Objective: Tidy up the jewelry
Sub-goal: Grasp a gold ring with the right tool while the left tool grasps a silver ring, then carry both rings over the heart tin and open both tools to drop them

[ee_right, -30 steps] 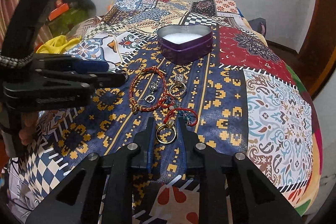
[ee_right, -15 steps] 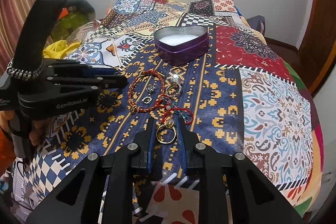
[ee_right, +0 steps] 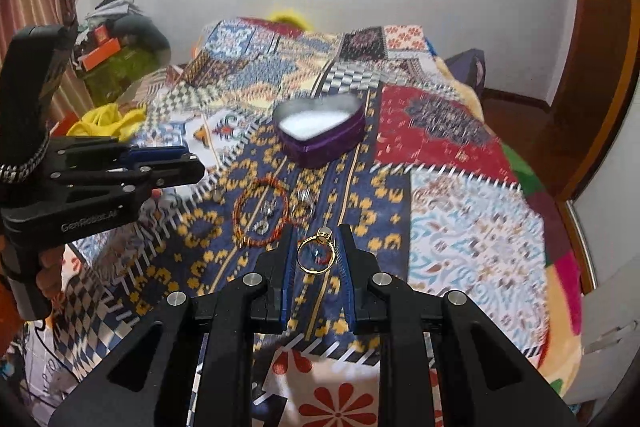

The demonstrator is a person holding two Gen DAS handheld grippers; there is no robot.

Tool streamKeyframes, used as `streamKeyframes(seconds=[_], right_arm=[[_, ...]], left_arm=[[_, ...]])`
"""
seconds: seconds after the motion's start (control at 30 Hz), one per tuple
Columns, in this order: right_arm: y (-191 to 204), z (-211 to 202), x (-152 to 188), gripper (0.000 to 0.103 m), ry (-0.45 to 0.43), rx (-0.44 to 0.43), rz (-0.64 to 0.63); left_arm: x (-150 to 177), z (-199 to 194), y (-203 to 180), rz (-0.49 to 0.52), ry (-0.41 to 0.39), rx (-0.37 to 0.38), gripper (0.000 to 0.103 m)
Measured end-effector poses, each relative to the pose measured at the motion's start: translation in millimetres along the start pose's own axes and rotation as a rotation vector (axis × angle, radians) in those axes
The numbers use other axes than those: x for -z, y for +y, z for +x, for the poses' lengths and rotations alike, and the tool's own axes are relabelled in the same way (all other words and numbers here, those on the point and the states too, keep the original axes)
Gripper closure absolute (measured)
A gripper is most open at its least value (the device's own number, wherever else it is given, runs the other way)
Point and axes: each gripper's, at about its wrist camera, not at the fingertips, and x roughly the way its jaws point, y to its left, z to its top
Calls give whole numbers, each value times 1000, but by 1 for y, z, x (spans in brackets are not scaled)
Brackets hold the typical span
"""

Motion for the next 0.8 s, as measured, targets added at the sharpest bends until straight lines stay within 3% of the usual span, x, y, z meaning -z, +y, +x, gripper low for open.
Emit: streamKeyframes(seconds=[0.5,0.8], right_arm=[[-2,-24,-55,85,-187,67,-48],[-7,-9,-75,85,-232,90,-87]], left_arm=[[-45,-21,0,-24,-133,5,83],[-65,-3,11,-51,-140,-7,83]])
